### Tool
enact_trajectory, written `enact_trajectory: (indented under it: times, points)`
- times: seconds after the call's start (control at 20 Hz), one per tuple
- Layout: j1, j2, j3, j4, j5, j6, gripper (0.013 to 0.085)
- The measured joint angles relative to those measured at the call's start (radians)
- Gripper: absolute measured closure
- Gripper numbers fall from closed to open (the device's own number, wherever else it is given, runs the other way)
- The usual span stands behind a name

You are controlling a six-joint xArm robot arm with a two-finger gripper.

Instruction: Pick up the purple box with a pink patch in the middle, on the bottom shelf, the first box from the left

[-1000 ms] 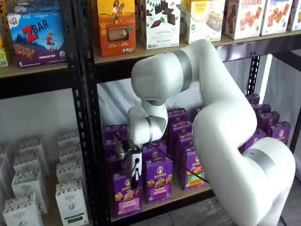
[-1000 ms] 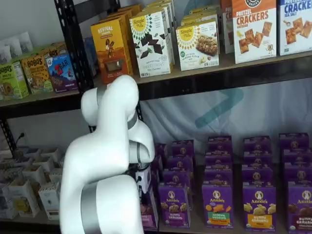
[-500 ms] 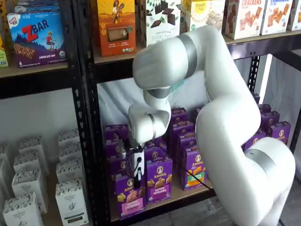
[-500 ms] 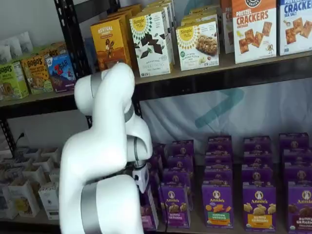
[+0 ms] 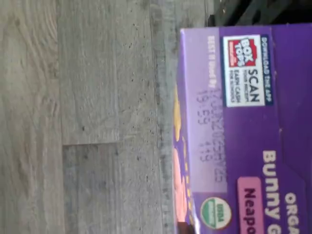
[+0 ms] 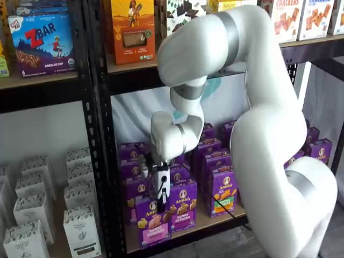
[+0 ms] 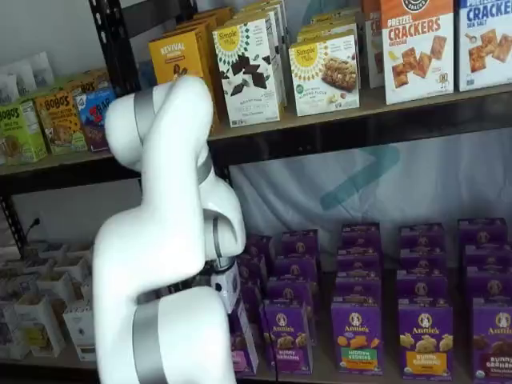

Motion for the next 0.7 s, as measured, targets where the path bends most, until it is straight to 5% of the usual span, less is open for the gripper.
enact_trajectory:
  times: [0.4, 0.7]
  points:
    - [-0.012, -0.168, 0.151, -0.061, 0.004, 0.046, 0.0690]
    - [-0.024, -0.251, 0.212, -0.044, 0.035, 0.019, 0.0690]
